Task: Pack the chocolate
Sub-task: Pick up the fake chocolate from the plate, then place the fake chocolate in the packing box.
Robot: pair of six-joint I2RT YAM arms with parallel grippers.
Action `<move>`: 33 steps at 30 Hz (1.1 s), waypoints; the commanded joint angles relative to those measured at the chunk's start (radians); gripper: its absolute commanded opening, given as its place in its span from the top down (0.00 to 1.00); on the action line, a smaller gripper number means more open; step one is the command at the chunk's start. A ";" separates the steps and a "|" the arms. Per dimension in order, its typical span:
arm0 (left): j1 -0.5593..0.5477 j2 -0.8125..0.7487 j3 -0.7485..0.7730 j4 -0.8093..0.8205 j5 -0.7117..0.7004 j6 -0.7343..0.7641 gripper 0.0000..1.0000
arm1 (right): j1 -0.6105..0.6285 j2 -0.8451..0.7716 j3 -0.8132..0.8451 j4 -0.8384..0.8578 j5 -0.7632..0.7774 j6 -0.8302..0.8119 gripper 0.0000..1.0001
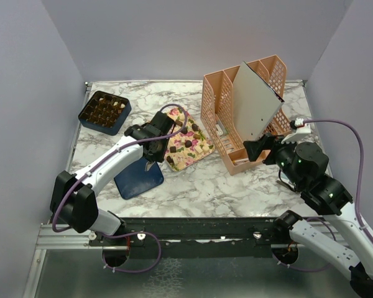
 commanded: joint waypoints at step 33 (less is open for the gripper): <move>0.422 0.125 0.281 0.172 -0.137 0.039 0.71 | 0.002 0.107 0.062 -0.103 -0.091 0.052 0.02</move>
